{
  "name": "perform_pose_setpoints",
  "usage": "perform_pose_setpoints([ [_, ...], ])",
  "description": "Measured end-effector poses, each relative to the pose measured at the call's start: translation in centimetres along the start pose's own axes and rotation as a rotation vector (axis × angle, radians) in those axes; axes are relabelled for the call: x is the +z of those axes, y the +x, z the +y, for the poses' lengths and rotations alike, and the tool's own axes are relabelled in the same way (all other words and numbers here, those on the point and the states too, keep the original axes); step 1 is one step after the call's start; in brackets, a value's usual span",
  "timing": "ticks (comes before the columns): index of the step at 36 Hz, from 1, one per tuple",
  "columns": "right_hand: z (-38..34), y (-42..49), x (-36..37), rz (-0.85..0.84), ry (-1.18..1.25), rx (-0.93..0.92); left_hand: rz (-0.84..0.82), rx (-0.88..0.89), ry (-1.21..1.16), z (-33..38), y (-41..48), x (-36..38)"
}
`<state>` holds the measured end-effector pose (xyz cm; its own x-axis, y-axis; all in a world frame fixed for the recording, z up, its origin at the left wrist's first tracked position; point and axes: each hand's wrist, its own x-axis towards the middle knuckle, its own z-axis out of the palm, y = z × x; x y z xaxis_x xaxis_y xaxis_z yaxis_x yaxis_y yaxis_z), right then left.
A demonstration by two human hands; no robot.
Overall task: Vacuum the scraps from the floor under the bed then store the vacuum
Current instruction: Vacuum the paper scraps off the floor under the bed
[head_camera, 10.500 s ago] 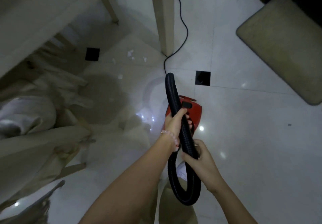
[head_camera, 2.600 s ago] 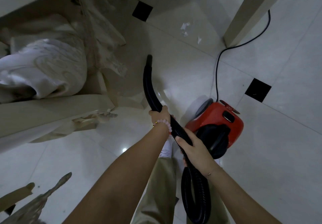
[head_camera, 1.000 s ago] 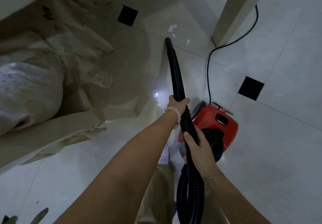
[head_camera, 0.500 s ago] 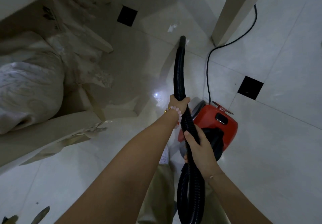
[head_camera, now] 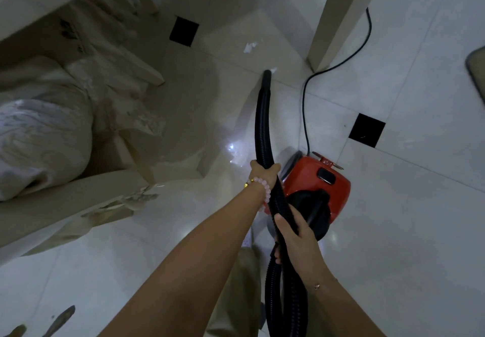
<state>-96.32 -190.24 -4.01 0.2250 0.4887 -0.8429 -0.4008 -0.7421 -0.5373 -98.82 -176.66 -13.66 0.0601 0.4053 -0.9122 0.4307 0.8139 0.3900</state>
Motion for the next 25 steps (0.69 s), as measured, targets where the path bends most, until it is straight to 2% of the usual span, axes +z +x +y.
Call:
perform_pose_setpoints([
  [12,0.3,-0.8,-0.4,0.027,0.046,-0.034,-0.019,0.035,0.141,0.2,-0.7,0.7],
  [25,-0.1,0.6,-0.6,0.065,-0.007,-0.111,0.002,0.11,0.079,2.1,-0.4,1.6],
])
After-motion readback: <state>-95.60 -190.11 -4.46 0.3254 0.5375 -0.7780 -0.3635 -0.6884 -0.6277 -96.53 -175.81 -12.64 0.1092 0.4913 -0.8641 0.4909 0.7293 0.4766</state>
